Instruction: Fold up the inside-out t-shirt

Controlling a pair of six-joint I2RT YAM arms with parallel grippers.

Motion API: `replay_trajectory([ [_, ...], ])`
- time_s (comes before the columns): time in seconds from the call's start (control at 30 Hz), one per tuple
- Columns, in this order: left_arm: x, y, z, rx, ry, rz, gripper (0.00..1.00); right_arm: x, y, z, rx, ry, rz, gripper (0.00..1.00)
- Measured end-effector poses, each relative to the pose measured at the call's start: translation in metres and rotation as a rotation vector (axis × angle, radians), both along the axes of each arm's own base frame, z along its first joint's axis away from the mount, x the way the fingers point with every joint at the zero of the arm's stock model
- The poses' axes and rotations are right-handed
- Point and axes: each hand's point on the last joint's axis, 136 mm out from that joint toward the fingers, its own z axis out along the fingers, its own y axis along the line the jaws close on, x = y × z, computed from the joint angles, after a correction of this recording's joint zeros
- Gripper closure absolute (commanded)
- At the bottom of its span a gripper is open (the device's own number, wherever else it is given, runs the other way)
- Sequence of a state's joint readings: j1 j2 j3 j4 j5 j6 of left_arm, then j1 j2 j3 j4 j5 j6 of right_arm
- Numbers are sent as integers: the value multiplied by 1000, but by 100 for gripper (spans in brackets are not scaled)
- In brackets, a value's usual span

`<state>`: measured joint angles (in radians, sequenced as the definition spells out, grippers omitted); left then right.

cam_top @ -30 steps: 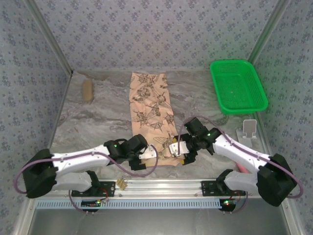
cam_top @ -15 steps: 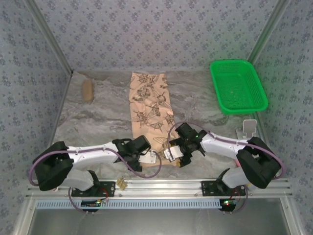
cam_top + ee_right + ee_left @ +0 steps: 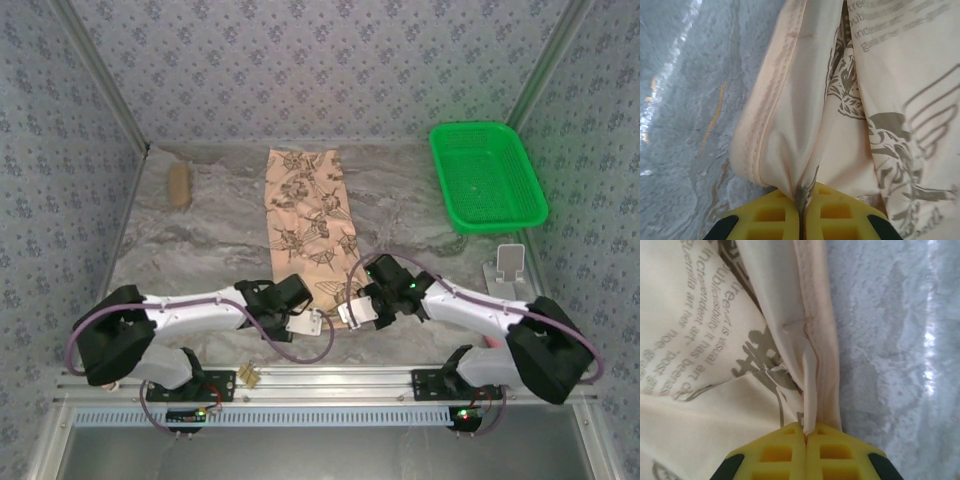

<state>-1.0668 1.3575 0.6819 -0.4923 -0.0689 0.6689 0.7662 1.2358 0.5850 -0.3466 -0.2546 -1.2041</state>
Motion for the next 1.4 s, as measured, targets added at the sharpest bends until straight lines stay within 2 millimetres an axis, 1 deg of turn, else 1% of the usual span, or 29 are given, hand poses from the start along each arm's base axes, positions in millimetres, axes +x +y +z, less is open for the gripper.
replay_trajectory([
  [0.07, -3, -1, 15, -24, -11, -11, 100, -5, 2, 16, 19, -9, 11, 94],
  [0.17, -11, -11, 50, -101, -17, -30, 100, -11, 8, 47, 54, -29, 34, 95],
  [0.23, -20, -20, 73, -159, -16, -52, 100, -19, 7, 64, 77, -35, 41, 95],
  [0.3, -31, -25, 89, -192, -10, -71, 100, -31, 3, 74, 92, -25, 45, 95],
  [0.4, -55, -24, 103, -208, 13, -105, 100, -55, -3, 87, 102, 32, 38, 95],
  [0.43, -62, -22, 106, -206, 23, -115, 100, -63, -5, 92, 108, 65, 30, 99],
  [0.47, -68, -21, 109, -205, 30, -124, 100, -70, -6, 98, 111, 96, 19, 100],
  [0.6, -93, -22, 127, -204, 68, -160, 100, -93, -2, 134, 142, 205, -33, 100],
  [0.73, -108, -36, 156, -239, 132, -167, 100, -117, -2, 170, 197, 261, -44, 100],
  [0.8, -111, -43, 169, -269, 146, -176, 100, -122, -4, 185, 225, 281, -59, 100],
  [0.9, -109, -47, 185, -313, 159, -191, 100, -119, -7, 204, 247, 300, -97, 100],
  [0.97, -100, -46, 195, -348, 164, -180, 100, -111, -9, 212, 247, 321, -141, 100],
  [1.03, -87, -44, 206, -383, 154, -162, 100, -99, -11, 218, 253, 344, -200, 100],
  [1.2, -64, -35, 227, -424, 141, -157, 100, -70, -16, 217, 283, 403, -320, 100],
  [1.3, -45, -29, 231, -418, 130, -136, 100, -51, -19, 220, 310, 437, -382, 100],
  [1.4, -25, -29, 232, -405, 129, -128, 100, -31, -17, 220, 320, 467, -422, 100],
])
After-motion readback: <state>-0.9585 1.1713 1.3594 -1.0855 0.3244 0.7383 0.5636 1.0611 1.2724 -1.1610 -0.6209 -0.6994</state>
